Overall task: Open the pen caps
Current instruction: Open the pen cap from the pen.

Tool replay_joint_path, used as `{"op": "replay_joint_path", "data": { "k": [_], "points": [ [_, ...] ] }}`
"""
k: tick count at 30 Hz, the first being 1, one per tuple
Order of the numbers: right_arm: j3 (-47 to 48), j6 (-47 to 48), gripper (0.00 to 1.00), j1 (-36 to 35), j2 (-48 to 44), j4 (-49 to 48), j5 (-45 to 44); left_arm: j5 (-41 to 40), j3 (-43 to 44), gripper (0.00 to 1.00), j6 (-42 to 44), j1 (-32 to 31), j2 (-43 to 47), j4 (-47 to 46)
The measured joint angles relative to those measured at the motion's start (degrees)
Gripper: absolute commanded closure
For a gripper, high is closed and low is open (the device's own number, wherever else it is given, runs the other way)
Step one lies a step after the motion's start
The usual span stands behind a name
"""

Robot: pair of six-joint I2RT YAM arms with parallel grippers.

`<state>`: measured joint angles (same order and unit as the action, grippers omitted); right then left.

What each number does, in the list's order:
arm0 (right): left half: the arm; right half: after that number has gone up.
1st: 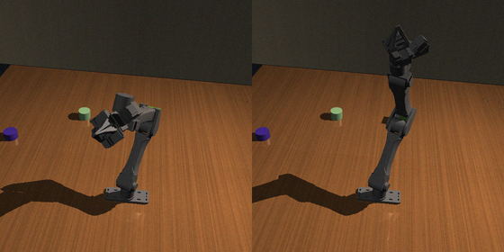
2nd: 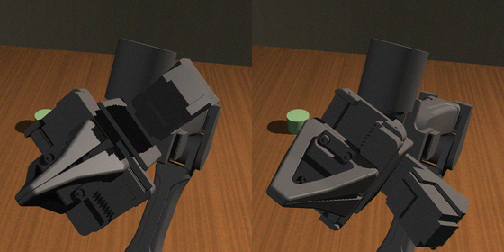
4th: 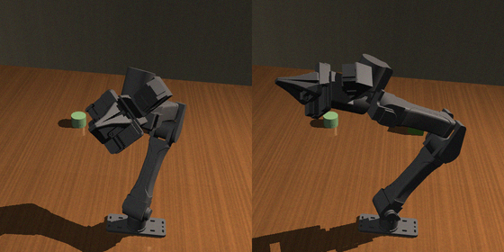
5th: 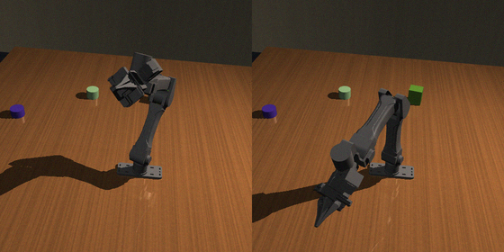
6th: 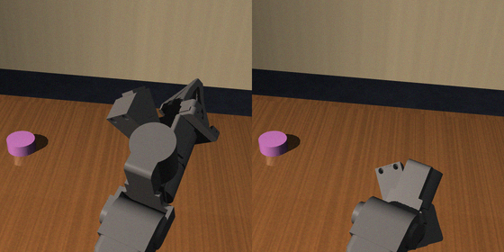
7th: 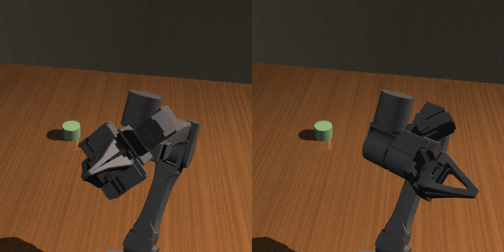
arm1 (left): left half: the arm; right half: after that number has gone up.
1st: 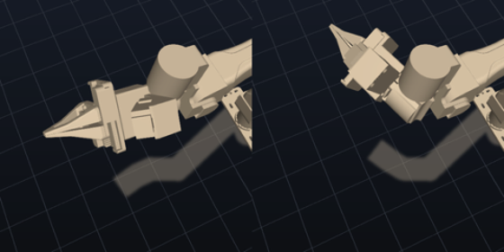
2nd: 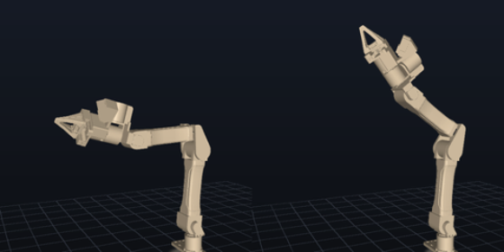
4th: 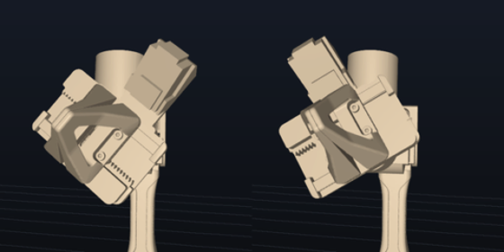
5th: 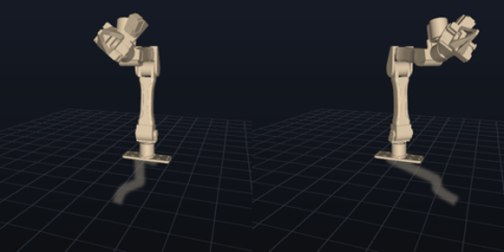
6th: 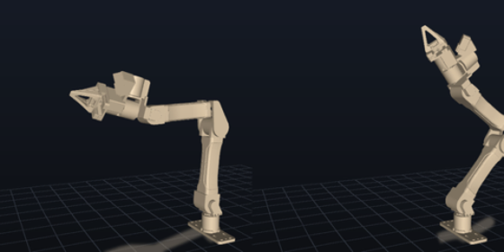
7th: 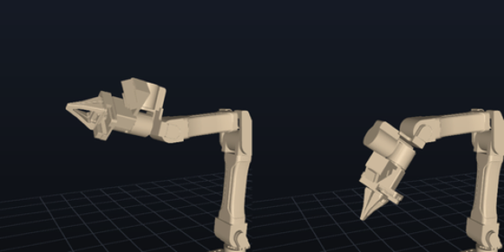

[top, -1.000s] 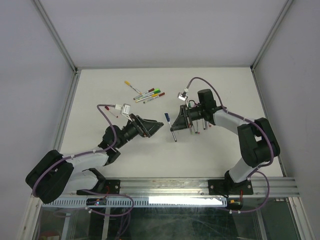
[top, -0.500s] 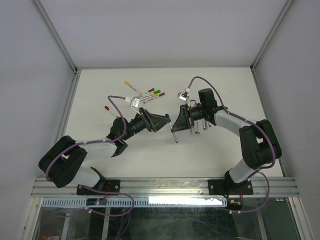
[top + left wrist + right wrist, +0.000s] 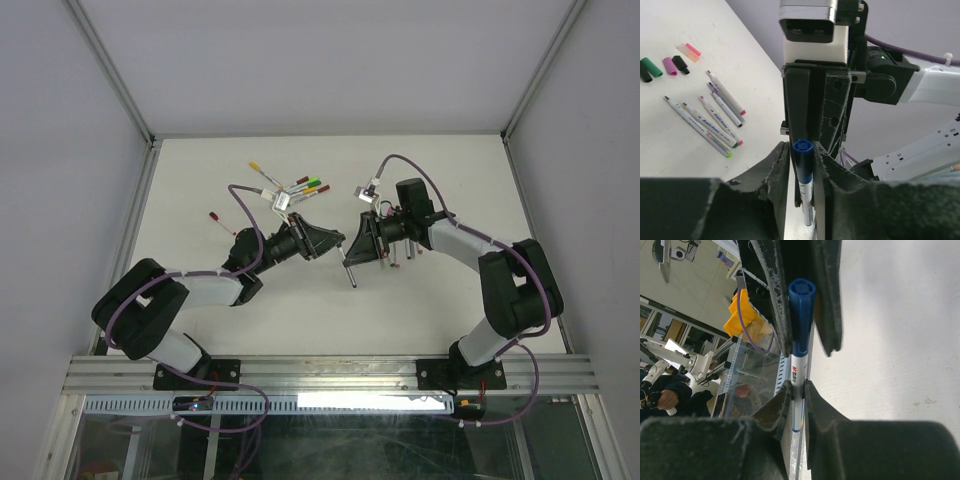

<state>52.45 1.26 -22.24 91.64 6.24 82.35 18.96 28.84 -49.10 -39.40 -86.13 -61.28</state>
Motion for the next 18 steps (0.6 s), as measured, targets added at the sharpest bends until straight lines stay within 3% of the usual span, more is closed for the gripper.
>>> {"op": "replay_joint_path", "data": {
  "k": [4, 11, 18],
  "points": [
    [0.0, 0.4, 1.00, 0.0, 0.0, 0.2, 0.0, 1.1, 0.1, 1.00, -0.4, 0.0, -0.2, -1.5],
    [0.2, 1.3, 1.00, -0.3, 0.1, 0.4, -0.9, 1.5, 0.2, 1.00, -0.5, 0.8, -0.4, -1.8],
    [3.7, 2.7, 1.00, -1.5, 1.7, -0.4, -4.2, 6.1, 4.1, 1.00, -1.5, 6.8, -1.9, -0.9]
  ]
}}
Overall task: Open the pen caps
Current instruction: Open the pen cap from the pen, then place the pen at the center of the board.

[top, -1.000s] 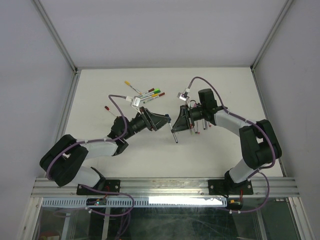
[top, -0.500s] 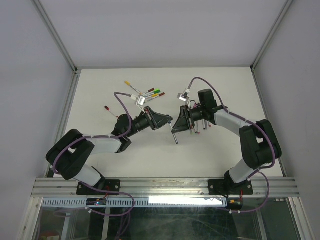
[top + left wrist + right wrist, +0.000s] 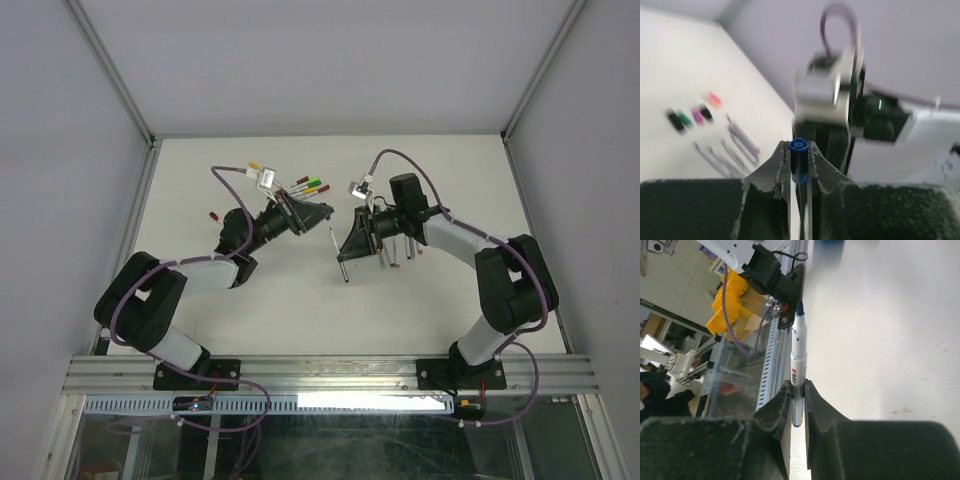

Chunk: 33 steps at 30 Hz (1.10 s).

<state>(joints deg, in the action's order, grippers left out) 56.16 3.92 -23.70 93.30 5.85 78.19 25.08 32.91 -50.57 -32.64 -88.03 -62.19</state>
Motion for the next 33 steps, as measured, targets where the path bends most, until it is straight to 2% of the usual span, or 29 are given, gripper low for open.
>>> {"op": "replay_joint_path", "data": {
  "k": [6, 12, 19, 25, 33],
  "points": [
    [-0.7, 0.7, 1.00, -1.8, 1.3, 3.8, 0.7, -5.8, 6.6, 1.00, -0.1, 7.8, 0.0, -3.0],
    [-0.5, 2.1, 1.00, -1.6, 1.3, 7.3, -3.2, -7.1, 6.6, 1.00, -1.5, 8.7, -0.5, -3.5],
    [0.1, -2.2, 1.00, -0.1, 1.5, 10.1, -22.6, -6.8, 6.0, 1.00, -4.3, 8.7, -4.5, 2.1],
    [3.2, -5.7, 1.00, -0.4, 2.5, 15.3, -41.0, -7.1, 0.4, 1.00, -4.3, 8.7, -4.5, 8.2],
    [5.6, -10.3, 1.00, -1.5, 7.5, 18.9, -57.0, -8.8, -6.3, 1.00, -2.1, 8.7, 3.5, 14.8]
  ]
}}
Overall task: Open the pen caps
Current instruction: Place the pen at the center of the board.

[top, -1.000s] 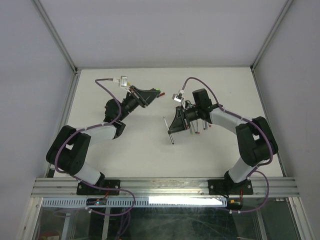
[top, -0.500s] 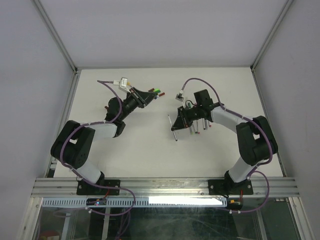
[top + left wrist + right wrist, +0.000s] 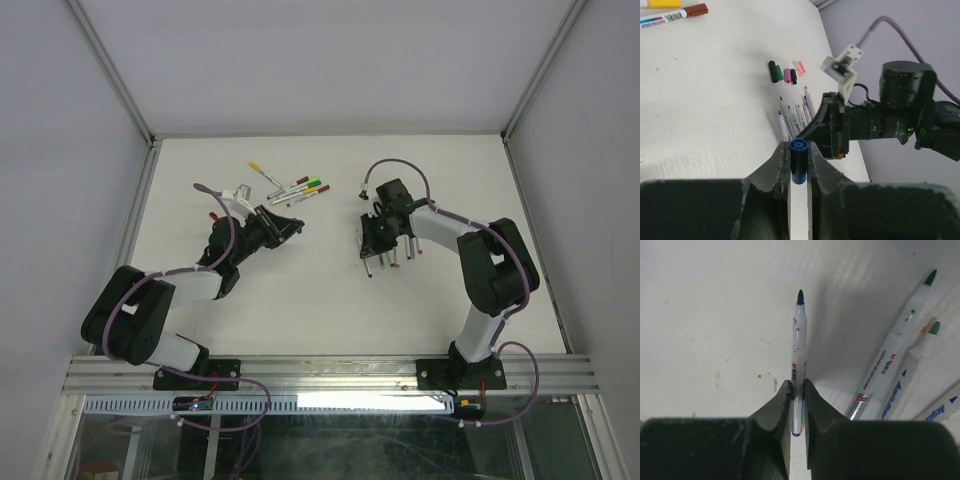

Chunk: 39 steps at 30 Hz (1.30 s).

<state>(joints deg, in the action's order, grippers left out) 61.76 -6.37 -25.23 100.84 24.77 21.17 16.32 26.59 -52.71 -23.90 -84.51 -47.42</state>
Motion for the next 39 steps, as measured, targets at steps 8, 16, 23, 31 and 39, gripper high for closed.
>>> {"op": "replay_joint_path", "data": {
  "k": [8, 16, 23, 31, 39],
  "points": [
    [1.5, -1.8, 0.90, -0.5, 1.9, 1.4, -9.4, -2.3, -4.4, 1.00, 2.8, 0.0, 12.4, 4.6],
    [2.3, -1.8, 0.77, -0.5, 2.1, 1.6, -13.2, -3.8, -7.5, 0.95, 3.9, 0.0, 19.5, 8.8],
    [2.8, -1.7, 0.66, -0.5, 2.2, 1.7, -13.7, -4.4, -8.6, 0.94, 4.3, 0.0, 24.1, 12.2],
    [3.0, -1.0, 0.65, -0.1, 2.0, 2.2, -12.8, -4.3, -8.9, 0.98, 4.1, 0.0, 24.5, 12.4],
    [3.2, 1.1, 0.66, 1.3, -2.7, 2.5, -7.6, -4.4, -9.3, 0.99, 3.0, -3.7, 18.3, 8.9]
  ]
}}
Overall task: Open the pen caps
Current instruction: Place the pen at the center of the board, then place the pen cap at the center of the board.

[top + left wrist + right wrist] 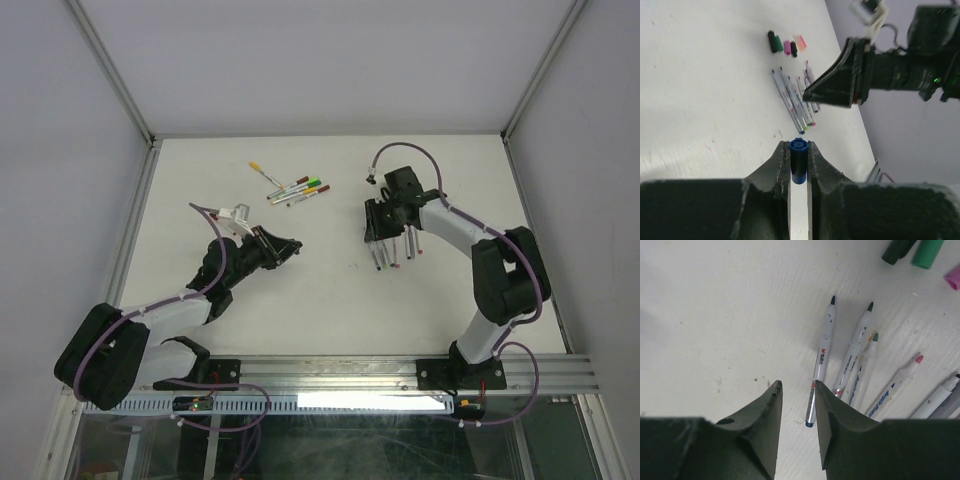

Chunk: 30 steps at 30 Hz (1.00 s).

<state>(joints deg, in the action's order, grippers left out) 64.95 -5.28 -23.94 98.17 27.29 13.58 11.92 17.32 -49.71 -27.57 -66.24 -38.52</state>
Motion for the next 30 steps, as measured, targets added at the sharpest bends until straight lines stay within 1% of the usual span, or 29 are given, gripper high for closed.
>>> {"op": "replay_joint_path", "data": {
  "k": [5, 8, 13, 18, 20, 24, 30],
  "points": [
    [1.3, 2.7, 0.66, 2.2, -2.0, 0.3, 6.8, -0.4, 0.9, 0.99, -0.4, -4.5, -7.0, -1.9],
    [2.3, 5.4, 0.66, 4.2, -2.0, 1.6, 13.0, -1.1, 3.5, 0.99, -0.4, -7.0, -12.0, -3.1],
    [2.9, 10.0, 0.66, 7.7, -2.7, 4.4, 22.7, -1.4, 11.6, 0.98, -0.4, -9.6, -23.2, -5.1],
    [2.9, 12.5, 0.67, 10.9, -4.7, 5.5, 26.7, -1.4, 22.5, 0.98, -0.3, -10.3, -35.6, -2.9],
    [2.9, 12.8, 0.67, 12.3, -5.4, 5.6, 27.7, -1.6, 27.7, 0.98, -0.1, -10.4, -39.9, -0.2],
    [2.9, 13.0, 0.67, 14.9, -6.1, 5.6, 29.2, -4.0, 40.3, 0.96, 1.1, -10.5, -47.5, 9.3],
    [2.9, 13.1, 0.67, 16.2, -6.1, 5.5, 30.0, -8.8, 62.1, 0.92, 2.9, -11.0, -57.9, 27.3]
  ]
}}
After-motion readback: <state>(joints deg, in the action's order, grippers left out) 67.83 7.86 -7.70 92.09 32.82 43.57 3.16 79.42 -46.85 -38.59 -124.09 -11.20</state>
